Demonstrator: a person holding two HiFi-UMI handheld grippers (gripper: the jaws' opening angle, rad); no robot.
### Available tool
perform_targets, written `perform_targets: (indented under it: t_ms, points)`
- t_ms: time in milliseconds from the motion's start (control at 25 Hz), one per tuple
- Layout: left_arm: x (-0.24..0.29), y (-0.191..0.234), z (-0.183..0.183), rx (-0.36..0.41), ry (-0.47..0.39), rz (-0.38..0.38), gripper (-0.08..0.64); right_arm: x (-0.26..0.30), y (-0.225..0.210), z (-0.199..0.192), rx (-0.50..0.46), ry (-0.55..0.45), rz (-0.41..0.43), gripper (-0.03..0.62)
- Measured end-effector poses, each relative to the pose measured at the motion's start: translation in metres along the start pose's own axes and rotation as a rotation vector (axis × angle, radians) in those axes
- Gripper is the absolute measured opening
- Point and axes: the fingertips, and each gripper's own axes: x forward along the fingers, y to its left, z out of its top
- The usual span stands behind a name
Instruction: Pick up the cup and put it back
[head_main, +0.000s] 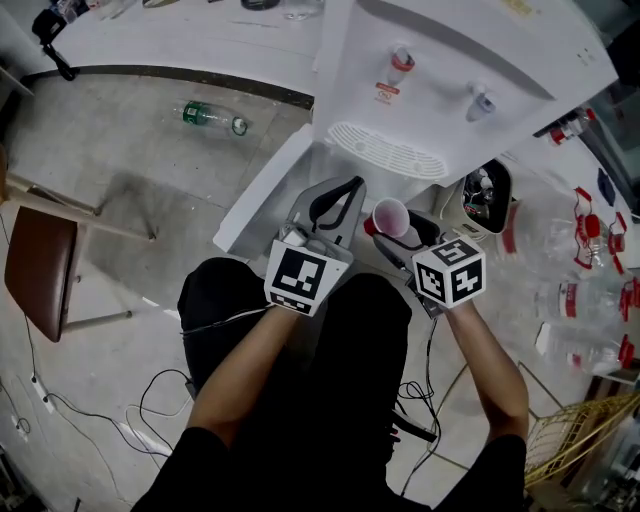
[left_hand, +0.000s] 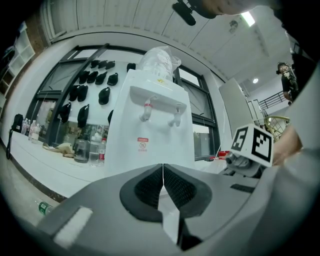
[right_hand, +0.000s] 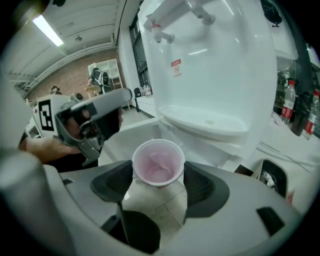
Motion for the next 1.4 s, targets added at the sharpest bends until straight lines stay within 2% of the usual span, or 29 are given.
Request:
perform_targets:
  t_ms: [280,400,600,920,1400]
  points:
    - [-0.003,0.004,-0.004,-0.039,0.003,0.007,0.008,-0.039,0.009,0.051,-0.110,-0.016,0.030,0.307]
    - [-0.003,0.005,-0.003,-0.045,0.003,0.009,0.008,-0.050,0.002,0.074,-0.146,-0.030,0.007,0.307]
    - [0.000,0.004,-0.001,-0.049,-0.005,0.008,0.008,-0.064,-0.025,0.104,-0.147,-0.063,-0.062,0.307]
    - [0.000,0.002,-0.002,-0.047,0.000,0.000,0.008,-0.065,-0.074,0.109,-0.094,-0.067,-0.164,0.307]
    - [-0.001,-0.004,0.000,-0.043,-0.005,-0.013,0.008,-0.050,-0.079,0.110,-0.101,-0.053,-0.178,0.306]
